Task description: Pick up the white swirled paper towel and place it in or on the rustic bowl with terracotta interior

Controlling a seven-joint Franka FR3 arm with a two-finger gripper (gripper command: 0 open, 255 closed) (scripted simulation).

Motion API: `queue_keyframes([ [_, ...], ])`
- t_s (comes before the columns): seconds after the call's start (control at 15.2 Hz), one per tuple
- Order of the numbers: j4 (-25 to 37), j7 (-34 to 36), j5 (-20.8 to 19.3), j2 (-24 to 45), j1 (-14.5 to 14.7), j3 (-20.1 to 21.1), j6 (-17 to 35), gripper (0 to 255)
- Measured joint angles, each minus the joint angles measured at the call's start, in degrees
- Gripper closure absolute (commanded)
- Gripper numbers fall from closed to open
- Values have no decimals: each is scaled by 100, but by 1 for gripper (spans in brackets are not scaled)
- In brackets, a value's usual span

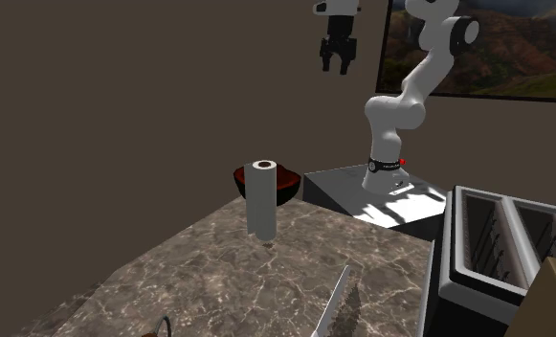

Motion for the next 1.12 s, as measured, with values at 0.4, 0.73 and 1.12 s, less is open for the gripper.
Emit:
queue_keyframes([
  [0.4,-100,319,188,499,61,268,627,0],
  [0.73,-75,692,345,1186,124,588,1343,0],
  [1.12,310,1127,367,2321,139,955,2161,0],
])
